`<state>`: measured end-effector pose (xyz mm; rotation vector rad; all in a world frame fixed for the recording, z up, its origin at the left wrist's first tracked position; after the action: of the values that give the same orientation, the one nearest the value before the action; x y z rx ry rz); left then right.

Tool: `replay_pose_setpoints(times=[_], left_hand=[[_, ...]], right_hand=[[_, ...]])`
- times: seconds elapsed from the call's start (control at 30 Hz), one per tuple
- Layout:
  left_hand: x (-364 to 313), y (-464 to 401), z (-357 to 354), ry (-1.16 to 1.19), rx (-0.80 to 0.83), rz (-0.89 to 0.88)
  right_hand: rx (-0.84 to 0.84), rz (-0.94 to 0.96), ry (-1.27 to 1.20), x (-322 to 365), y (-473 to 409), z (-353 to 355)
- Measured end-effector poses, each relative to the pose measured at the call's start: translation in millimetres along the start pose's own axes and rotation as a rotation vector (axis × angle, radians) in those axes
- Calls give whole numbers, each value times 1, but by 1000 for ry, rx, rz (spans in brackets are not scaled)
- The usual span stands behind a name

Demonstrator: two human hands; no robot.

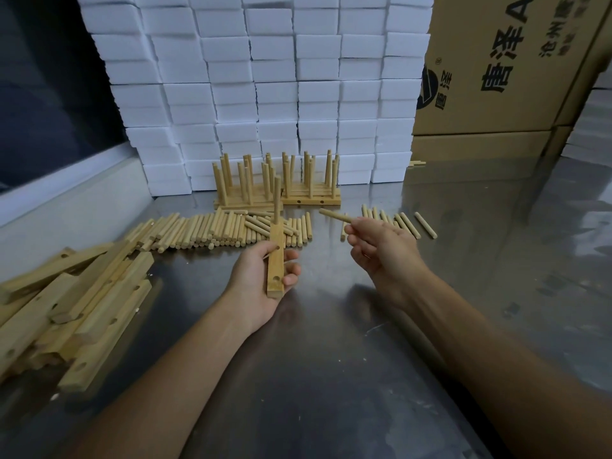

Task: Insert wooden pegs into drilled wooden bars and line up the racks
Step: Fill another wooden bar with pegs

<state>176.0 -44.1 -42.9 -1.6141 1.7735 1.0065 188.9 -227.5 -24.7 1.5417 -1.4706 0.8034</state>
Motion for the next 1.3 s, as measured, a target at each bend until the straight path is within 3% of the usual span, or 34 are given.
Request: replay_pose_setpoints(times=[0.27,0.53,0.87,1.13,1.3], left_hand=[[1,-9,-13,-84,-15,-15],[11,-12,-18,17,12,-3],[13,-8,-19,-2,59,-42],[14,-7,-20,-29,55,-57],[15,-8,-18,-45,23,-51]], right_hand=[[8,17,-87,5,0,-3],[113,216,184,4,8,-18],[167,317,273,-5,12,-25],[146,795,742,3,14,-32],[134,915,873,2,11,-47]])
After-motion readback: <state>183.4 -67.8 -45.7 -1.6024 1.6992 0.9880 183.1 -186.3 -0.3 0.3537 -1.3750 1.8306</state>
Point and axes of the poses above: each hand's wrist, its own y-axis away from the middle knuckle, its own z-axis out of the back of the hand, x = y × z, the point moved 3 cm from there along -y, towards the middle knuckle, and after that the axes turned 3 degrees about -z, right-handed, at the moved point
